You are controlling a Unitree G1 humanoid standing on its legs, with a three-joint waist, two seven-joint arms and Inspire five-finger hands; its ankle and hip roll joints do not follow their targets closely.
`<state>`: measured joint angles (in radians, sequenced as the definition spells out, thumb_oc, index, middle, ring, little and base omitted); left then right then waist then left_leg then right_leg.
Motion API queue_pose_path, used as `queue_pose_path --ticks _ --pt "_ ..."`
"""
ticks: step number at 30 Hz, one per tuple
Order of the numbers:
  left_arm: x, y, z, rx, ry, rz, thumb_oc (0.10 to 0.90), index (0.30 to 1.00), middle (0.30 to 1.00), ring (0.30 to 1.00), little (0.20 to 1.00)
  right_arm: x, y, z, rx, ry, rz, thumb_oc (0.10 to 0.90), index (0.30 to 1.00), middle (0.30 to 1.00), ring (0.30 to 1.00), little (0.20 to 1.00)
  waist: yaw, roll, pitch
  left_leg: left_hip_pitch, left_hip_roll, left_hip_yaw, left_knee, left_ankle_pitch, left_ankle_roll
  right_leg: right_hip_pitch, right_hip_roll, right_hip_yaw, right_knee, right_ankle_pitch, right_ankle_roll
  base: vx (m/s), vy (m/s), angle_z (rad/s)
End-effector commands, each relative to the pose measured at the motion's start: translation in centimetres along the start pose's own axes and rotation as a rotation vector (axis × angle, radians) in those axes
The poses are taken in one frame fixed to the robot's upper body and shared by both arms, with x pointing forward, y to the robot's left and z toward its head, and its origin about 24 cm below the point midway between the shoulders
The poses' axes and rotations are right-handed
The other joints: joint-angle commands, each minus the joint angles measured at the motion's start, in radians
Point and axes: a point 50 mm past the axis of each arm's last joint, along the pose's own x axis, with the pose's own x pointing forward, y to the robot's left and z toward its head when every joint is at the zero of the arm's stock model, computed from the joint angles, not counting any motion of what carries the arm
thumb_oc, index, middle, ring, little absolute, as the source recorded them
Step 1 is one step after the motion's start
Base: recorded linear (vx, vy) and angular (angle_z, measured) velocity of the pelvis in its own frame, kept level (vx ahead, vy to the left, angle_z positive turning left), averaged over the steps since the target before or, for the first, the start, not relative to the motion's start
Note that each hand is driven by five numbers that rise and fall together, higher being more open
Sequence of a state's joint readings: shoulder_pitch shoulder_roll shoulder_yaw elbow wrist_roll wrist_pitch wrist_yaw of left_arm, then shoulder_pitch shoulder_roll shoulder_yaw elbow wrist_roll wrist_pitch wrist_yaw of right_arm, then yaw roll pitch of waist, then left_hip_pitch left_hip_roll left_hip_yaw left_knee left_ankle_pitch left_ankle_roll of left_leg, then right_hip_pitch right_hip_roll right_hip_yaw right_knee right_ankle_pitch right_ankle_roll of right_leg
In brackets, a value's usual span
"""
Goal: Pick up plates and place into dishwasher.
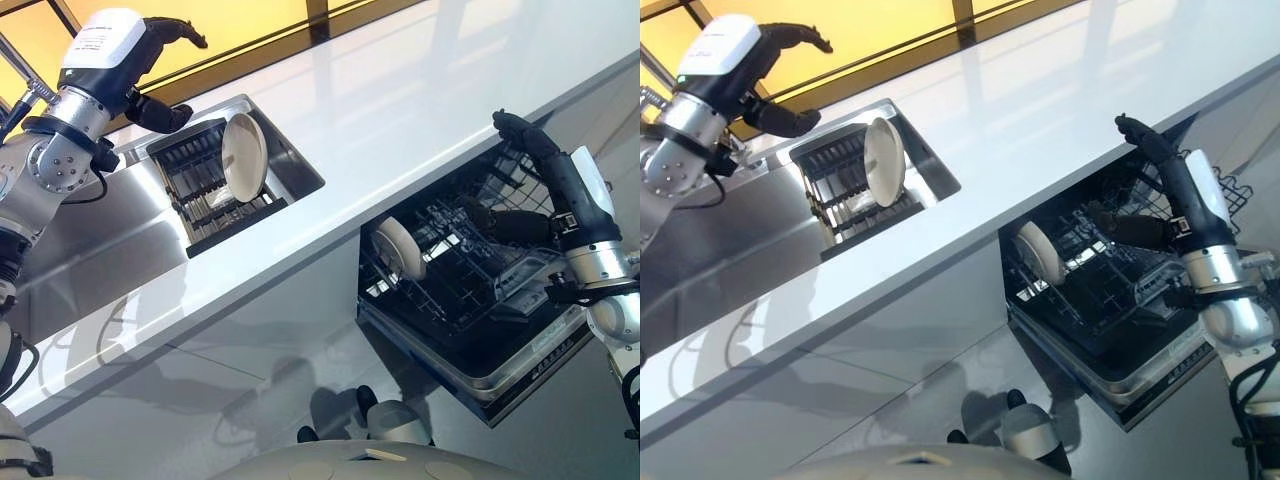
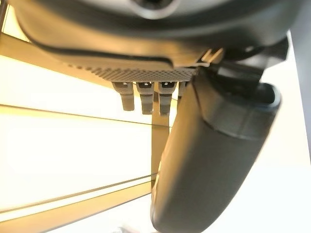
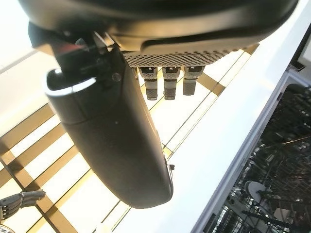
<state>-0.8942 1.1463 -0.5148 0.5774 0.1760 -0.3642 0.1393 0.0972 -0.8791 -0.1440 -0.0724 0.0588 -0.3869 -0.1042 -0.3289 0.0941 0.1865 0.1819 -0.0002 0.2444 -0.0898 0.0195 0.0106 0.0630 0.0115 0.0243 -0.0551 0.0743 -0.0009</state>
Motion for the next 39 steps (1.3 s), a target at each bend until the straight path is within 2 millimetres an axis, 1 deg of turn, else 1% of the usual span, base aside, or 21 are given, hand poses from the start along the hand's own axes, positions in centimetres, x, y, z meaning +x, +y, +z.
queue_pose_path --ticks 1,4,6,12,16,20,24,27,29,31,39 --pt "0.7 5.1 -1.5 -0.078 0.093 0.2 0.8 0.9 0.9 0.9 0.9 1.3 -3.0 3.8 -0.008 -0.201 -0.106 0.8 0.9 0.9 0.9 0.9 0.009 -0.002 -0.111 -0.015 -0.035 0.008 0.009 -0.068 0.002 -0.022 0.026 0.01 0.054 -0.073 0.118 0.08 -0.028 -0.09" --pt "0.8 5.1 -1.7 -0.079 0.107 0.19 0.8 0.9 0.9 0.9 0.9 1.1 -3.1 3.8 -0.012 -0.193 -0.094 0.8 0.9 0.9 0.9 0.9 0.002 -0.001 -0.107 -0.016 -0.035 0.014 0.008 -0.068 0.003 -0.025 0.025 0.011 0.051 -0.069 0.121 0.07 -0.023 -0.09" --pt "0.9 5.1 -1.8 -0.079 0.121 0.172 0.8 0.9 0.9 0.9 0.9 0.9 -3.1 3.8 -0.021 -0.183 -0.076 0.8 0.9 0.9 0.9 0.9 -0.01 -0.001 -0.1 -0.016 -0.036 0.025 0.006 -0.068 0.003 -0.027 0.023 0.013 0.047 -0.062 0.124 0.11 -0.034 -0.05" --pt "1.2 4.4 -2.2 -0.094 0.156 0.132 0.8 0.9 0.9 0.9 0.9 0.6 -3.0 3.6 -0.054 -0.156 -0.037 0.8 0.9 0.9 0.9 0.9 -0.029 -0.003 -0.085 -0.011 -0.036 0.039 0.005 -0.073 0.006 -0.028 0.018 0.013 0.039 -0.054 0.133 0.13 -0.042 -0.05" --pt "1.0 3.9 -2.6 -0.091 0.177 0.111 0.8 0.9 0.9 0.9 0.9 0.5 -3.1 3.7 -0.069 -0.143 -0.018 0.8 0.9 0.9 0.9 0.9 -0.04 -0.005 -0.071 -0.016 -0.036 0.049 0.005 -0.075 0.009 -0.04 0.014 0.014 0.041 -0.051 0.136 0.11 -0.042 -0.01" --pt "0.9 3.7 -2.8 -0.085 0.185 0.102 0.8 0.9 0.9 0.9 0.9 0.6 -3.0 3.4 -0.094 -0.119 0.012 0.8 0.9 0.9 0.9 0.9 -0.053 0.0 -0.042 -0.032 -0.038 0.061 0.007 -0.076 0.012 -0.07 0.007 0.019 0.053 -0.049 0.138 0.06 -0.009 -0.07" --pt "0.9 3.5 -2.7 -0.08 0.179 0.094 0.8 0.9 0.9 0.9 0.9 0.7 -3.0 3.2 -0.108 -0.11 0.021 0.8 0.9 0.9 0.9 0.9 -0.056 0.003 -0.03 -0.037 -0.038 0.065 0.008 -0.076 0.012 -0.079 0.005 0.021 0.058 -0.049 0.139 0.03 -0.004 -0.1" --pt "1.1 3.1 -2.3 -0.066 0.164 0.087 0.8 0.9 0.9 0.9 0.9 0.9 -3.3 3.1 -0.129 -0.107 0.022 0.8 0.9 0.9 0.9 0.9 -0.059 0.009 -0.002 -0.05 -0.038 0.07 0.013 -0.074 0.01 -0.097 0.001 0.021 0.071 -0.052 0.138 0.03 -0.009 -0.04" --pt "1.1 3.1 -2.3 -0.064 0.164 0.087 0.8 0.9 0.9 0.9 0.9 1.0 -3.3 3.1 -0.131 -0.108 0.022 0.8 0.9 0.9 0.9 0.9 -0.059 0.009 0.001 -0.051 -0.038 0.07 0.014 -0.073 0.01 -0.098 0.001 0.021 0.072 -0.053 0.138 0.0 0.0 0.0" --pt "1.2 2.8 -2.2 -0.06 0.162 0.098 0.8 0.9 0.9 0.9 0.9 1.3 -3.4 3.3 -0.145 -0.113 0.026 0.8 0.9 0.9 0.9 0.9 -0.061 0.012 0.021 -0.062 -0.039 0.07 0.022 -0.071 0.008 -0.109 -0.003 0.02 0.08 -0.055 0.138 0.0 0.0 0.0" --pt "1.2 2.3 -2.2 -0.059 0.173 0.096 0.8 0.9 0.9 0.9 0.9 1.7 -3.6 3.5 -0.177 -0.122 0.021 0.8 0.9 0.9 0.9 0.9 -0.064 0.016 0.062 -0.082 -0.037 0.069 0.04 -0.066 0.0 -0.121 -0.008 0.012 0.089 -0.062 0.134 0.0 0.0 0.0"
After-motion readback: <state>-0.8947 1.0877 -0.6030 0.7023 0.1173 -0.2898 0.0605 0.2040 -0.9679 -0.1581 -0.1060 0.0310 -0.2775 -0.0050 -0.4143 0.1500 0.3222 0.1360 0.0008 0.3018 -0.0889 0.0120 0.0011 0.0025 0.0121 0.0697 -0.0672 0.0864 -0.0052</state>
